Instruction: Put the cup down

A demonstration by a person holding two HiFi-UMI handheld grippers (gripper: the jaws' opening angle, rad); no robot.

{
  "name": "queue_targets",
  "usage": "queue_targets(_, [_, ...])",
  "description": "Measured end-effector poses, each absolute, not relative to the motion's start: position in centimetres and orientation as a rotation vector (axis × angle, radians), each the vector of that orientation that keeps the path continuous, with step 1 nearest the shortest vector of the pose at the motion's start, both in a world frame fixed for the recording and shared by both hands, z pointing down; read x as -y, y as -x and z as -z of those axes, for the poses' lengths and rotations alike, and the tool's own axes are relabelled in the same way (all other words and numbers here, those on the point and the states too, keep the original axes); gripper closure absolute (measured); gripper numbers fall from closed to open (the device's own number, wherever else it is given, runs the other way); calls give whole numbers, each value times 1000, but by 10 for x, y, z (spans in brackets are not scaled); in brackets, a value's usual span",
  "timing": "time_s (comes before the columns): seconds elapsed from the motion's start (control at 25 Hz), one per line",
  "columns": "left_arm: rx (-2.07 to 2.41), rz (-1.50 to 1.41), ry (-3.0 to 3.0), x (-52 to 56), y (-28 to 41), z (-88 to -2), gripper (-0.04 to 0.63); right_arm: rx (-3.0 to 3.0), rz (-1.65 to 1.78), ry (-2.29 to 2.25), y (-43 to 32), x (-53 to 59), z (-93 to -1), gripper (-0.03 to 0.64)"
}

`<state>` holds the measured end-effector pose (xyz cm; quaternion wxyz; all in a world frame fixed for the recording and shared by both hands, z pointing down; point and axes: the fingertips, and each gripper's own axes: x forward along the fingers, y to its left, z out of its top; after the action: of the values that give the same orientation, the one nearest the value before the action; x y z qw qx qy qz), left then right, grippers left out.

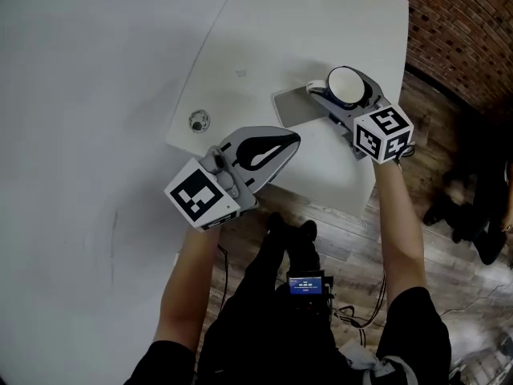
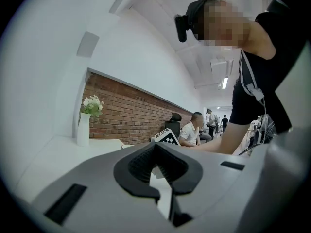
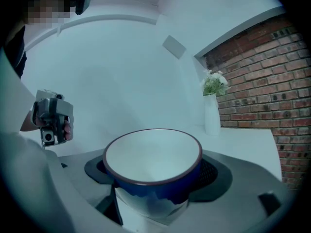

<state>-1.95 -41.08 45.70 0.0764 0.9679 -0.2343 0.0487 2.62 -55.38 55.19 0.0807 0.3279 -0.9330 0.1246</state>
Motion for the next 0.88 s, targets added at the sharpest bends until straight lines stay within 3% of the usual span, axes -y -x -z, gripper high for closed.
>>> queue_targets(0.88, [746,-205,-2819,423,25,-497,589,2720,-276,-983,-14,571,-615,190])
